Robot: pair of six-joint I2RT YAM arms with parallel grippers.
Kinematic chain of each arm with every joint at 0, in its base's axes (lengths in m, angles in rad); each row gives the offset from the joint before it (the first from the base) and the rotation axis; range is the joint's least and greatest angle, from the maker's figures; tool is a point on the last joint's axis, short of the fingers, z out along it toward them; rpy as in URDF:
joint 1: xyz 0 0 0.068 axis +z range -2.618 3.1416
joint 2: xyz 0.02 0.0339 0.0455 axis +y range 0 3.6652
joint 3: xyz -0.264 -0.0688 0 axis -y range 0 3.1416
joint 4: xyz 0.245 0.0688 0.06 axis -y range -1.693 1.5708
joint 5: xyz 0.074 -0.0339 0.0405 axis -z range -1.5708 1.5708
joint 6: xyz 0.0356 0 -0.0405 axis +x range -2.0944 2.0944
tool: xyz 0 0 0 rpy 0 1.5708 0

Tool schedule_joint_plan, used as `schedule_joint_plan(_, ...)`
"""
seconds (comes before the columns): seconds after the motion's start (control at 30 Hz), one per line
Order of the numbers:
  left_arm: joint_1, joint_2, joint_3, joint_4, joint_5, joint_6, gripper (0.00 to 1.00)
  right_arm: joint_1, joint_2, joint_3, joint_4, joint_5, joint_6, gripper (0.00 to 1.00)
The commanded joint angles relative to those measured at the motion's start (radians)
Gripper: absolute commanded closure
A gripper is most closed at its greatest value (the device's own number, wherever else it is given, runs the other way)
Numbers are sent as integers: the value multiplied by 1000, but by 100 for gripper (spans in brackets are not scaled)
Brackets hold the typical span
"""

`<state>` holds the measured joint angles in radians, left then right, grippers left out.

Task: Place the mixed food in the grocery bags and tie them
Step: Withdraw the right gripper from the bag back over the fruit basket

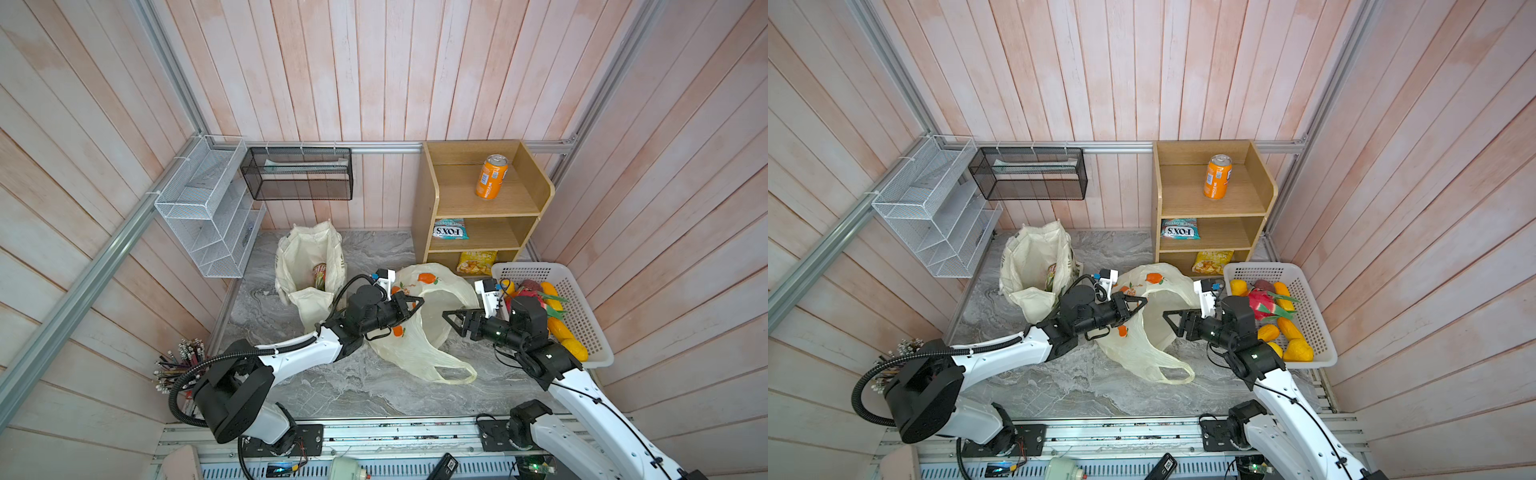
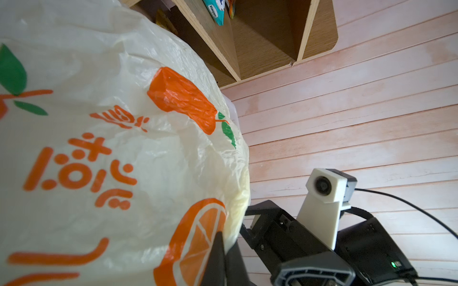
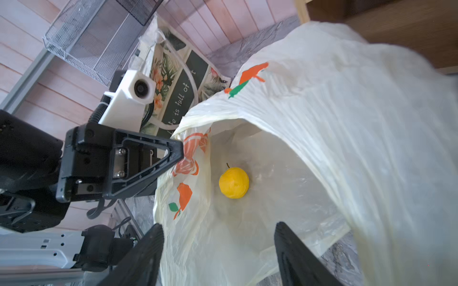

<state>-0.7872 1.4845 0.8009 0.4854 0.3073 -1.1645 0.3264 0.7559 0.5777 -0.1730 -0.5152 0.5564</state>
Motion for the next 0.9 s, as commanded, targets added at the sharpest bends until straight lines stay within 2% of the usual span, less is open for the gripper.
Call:
schedule_joint_plan(0.0, 6, 8, -8, 41, 9, -4, 100, -71, -8, 49, -78, 11, 49, 29)
schedule_joint_plan(0.1, 6, 16, -6, 60, 22, -6, 100, -141, 39, 118, -129, 67, 62, 29)
schedule_joint_plan(0.23, 6, 29, -2, 68, 31, -3, 100, -201, 179, 240, -197, 217, 66, 23)
schedule_joint_plan(0.37, 8, 48, 7, 67, 57, -1, 100, -208, 344, 370, -215, 390, 109, 18)
schedule_joint_plan(0.5, 9, 56, 14, 53, 64, 1, 100, -213, 459, 456, -233, 522, 132, 7)
schedule_joint_plan(0.57, 11, 57, 17, 49, 65, 3, 100, -238, 490, 467, -220, 534, 144, 6)
schedule_joint_plan(0.73, 14, 56, 19, 38, 60, 6, 100, -339, 526, 455, -174, 430, 150, 6)
schedule_joint_plan(0.87, 16, 57, 27, 33, 70, 17, 100, -410, 510, 430, -189, 394, 131, 7)
